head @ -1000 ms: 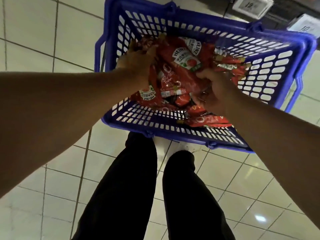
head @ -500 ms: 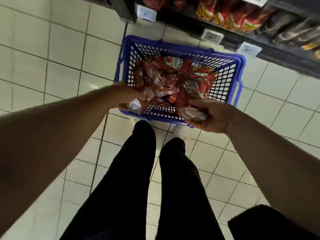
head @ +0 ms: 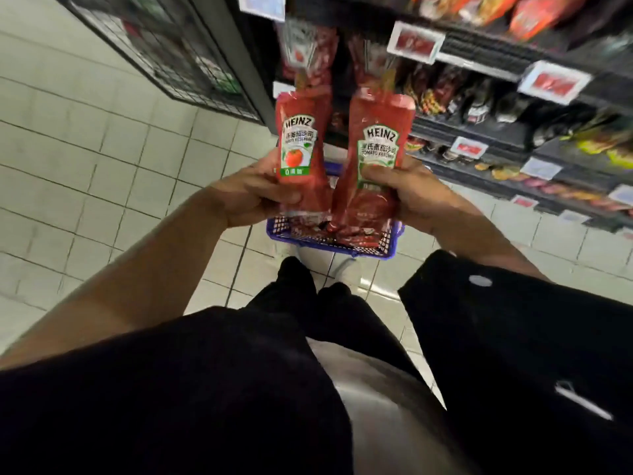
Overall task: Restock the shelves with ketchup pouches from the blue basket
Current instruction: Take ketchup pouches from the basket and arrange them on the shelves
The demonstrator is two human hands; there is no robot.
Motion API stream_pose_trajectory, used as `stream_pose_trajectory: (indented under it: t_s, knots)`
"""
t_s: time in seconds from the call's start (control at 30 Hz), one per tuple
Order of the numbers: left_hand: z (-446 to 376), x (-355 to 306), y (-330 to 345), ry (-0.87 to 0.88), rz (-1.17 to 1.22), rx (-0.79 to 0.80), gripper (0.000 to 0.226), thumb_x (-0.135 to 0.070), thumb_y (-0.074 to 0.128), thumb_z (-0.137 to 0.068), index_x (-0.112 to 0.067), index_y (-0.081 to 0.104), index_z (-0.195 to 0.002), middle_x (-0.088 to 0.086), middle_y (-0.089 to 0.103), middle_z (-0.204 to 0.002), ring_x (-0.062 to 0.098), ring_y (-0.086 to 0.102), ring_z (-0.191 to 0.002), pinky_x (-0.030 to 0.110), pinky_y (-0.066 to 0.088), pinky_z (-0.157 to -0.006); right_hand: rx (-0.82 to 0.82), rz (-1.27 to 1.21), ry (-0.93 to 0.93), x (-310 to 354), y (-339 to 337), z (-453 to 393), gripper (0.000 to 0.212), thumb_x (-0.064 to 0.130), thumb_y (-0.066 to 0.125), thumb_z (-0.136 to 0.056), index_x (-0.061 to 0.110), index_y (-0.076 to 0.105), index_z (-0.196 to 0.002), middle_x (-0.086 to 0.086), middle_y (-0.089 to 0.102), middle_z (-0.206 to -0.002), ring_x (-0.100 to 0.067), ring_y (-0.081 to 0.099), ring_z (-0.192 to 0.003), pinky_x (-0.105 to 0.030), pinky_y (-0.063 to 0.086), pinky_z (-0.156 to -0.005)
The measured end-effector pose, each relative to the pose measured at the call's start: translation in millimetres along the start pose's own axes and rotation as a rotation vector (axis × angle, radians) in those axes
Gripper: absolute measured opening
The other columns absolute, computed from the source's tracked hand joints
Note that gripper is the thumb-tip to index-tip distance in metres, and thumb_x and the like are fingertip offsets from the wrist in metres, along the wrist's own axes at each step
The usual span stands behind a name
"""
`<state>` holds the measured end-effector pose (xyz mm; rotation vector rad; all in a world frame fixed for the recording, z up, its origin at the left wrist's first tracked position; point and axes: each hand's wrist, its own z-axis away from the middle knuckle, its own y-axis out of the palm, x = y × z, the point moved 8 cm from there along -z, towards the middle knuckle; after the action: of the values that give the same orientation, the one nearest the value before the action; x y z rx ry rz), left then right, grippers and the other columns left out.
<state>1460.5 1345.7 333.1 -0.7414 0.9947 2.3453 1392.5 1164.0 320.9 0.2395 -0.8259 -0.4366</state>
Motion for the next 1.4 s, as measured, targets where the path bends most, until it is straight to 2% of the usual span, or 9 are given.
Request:
stream_pose_trajectory:
  t_s: [0.07,0.2,0.37,0.47,0.57,0.7,0.83,1.13,1.4]
  knots:
    - [16,-35,17,0.108,-0.069,-0.144,0.086,0.013,0.064,-0.075,-0.007,0.031,-0.152,0.031,0.048,-0.143,0.038,0.059,-0.119,0.051,0.053,-0.098,-0.056,0.012,-0.126,32,8,19,0.039,0.004,0.071,-0.088,0.006,0.062,-0.126,-0.012,0.074,-0.109,-0.025,0.074,-0.091,-0.042,0.062,-0.08]
    - [43,-104,46,0.299,-0.163,-0.416,0.064,0.007,0.073,-0.082,-0.007,0.05,-0.14,0.025,0.06,-0.135,0.039,0.061,-0.118,0.06,0.047,-0.104,-0.096,0.065,-0.303,93,23,48,0.048,0.013,0.078,-0.086,0.01,0.059,-0.13,-0.006,0.075,-0.109,-0.021,0.073,-0.093,-0.034,0.059,-0.077]
    - [74,-195,71,0.528,-0.29,-0.47,0.058,-0.008,0.087,-0.073,-0.018,0.062,-0.124,0.01,0.074,-0.117,0.033,0.07,-0.108,0.051,0.059,-0.091,-0.089,0.176,-0.513,182,47,88,0.054,0.025,0.082,-0.079,0.016,0.059,-0.127,-0.003,0.076,-0.112,-0.022,0.074,-0.099,-0.032,0.059,-0.076]
    - [90,-247,83,0.636,-0.369,-0.456,0.052,-0.022,0.091,-0.068,-0.033,0.067,-0.113,0.001,0.076,-0.11,0.022,0.074,-0.1,0.033,0.061,-0.078,-0.106,0.262,-0.652,234,67,112,0.048,0.032,0.082,-0.078,0.022,0.064,-0.121,0.001,0.077,-0.111,-0.019,0.074,-0.099,-0.028,0.059,-0.076]
    - [101,-292,87,0.733,-0.423,-0.436,0.049,-0.026,0.092,-0.068,-0.039,0.069,-0.109,-0.001,0.076,-0.109,0.018,0.074,-0.098,0.028,0.059,-0.076,-0.11,0.267,-0.758,276,89,126,0.033,0.022,0.076,-0.085,0.024,0.065,-0.115,0.0,0.077,-0.109,-0.017,0.074,-0.097,-0.025,0.058,-0.075]
    - [109,-345,77,0.862,-0.412,-0.382,0.054,-0.023,0.091,-0.065,-0.03,0.068,-0.112,0.001,0.077,-0.107,0.016,0.074,-0.094,0.026,0.058,-0.076,-0.162,0.299,-0.846,315,119,131,0.031,0.02,0.075,-0.084,0.029,0.066,-0.112,0.0,0.077,-0.109,-0.018,0.074,-0.098,-0.026,0.058,-0.076]
    - [118,-394,61,0.919,-0.463,-0.336,0.049,-0.026,0.091,-0.062,-0.041,0.07,-0.103,-0.003,0.077,-0.105,0.014,0.074,-0.093,0.024,0.057,-0.075,-0.248,0.274,-0.887,346,148,125,0.034,0.019,0.075,-0.077,0.022,0.067,-0.11,-0.002,0.078,-0.104,-0.018,0.075,-0.092,-0.029,0.059,-0.074]
    - [105,-463,8,0.945,-0.511,-0.228,0.054,-0.039,0.091,-0.054,-0.041,0.069,-0.103,-0.004,0.077,-0.102,0.016,0.075,-0.09,0.026,0.058,-0.07,-0.474,0.276,-0.922,381,191,104,0.019,0.026,0.079,-0.077,0.027,0.073,-0.095,-0.002,0.078,-0.094,-0.018,0.075,-0.084,-0.027,0.057,-0.07]
    - [97,-520,20,0.926,-0.507,-0.09,0.054,-0.033,0.093,-0.054,-0.036,0.071,-0.104,0.001,0.077,-0.105,0.02,0.075,-0.095,0.029,0.059,-0.073,-0.501,0.249,-0.885,406,206,89,0.015,0.031,0.08,-0.082,0.034,0.074,-0.095,-0.002,0.079,-0.098,-0.022,0.076,-0.089,-0.035,0.06,-0.076]
